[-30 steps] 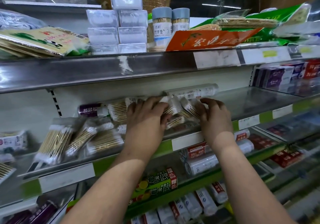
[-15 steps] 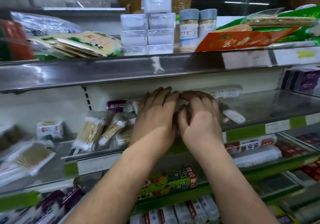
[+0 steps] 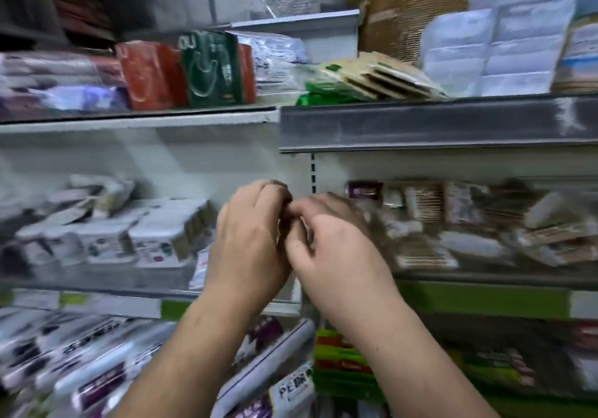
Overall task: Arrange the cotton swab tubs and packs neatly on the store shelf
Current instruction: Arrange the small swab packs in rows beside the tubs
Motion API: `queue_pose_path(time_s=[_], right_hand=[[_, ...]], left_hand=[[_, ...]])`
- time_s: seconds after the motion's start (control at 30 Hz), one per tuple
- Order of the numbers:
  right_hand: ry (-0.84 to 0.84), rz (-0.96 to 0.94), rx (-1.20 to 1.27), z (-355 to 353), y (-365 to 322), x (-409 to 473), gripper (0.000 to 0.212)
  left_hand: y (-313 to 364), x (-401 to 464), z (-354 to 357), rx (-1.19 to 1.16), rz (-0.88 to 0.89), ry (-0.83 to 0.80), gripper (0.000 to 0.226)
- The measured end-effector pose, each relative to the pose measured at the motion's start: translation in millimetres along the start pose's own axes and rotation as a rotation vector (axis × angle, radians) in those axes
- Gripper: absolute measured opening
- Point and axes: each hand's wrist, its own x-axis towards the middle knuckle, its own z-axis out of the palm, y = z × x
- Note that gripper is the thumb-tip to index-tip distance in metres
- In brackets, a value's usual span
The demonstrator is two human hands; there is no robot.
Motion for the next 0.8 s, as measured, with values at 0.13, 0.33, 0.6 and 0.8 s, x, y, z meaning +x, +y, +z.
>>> queue_pose_path(time_s=[0.13,0.33,0.6,0.8], right_hand=[[-0.037,0.008,0.047,45.6,-30.7,9.4,0.030],[-0.337,0.285,-0.085,112.5,-31.4,34.1,0.061],[-0.376,0.541,-0.045,161.1,-9.4,72.6,0.055],[-0.322,0.541,-0.086,172.4,-3.0,91.6,0.045]], left_hand=[[-52.7,-6.5,-14.7,0.038,-0.150,-0.059,0.033],[-120.2,-22.9,-13.7,0.096,-0.434,-0.448,0.063],[-161.6,-28.1,1.9,0.137,-0.332,-0.752,0.075],[-173.4,-17.4,-1.5,0.102,-0.236,-0.784,0.074]])
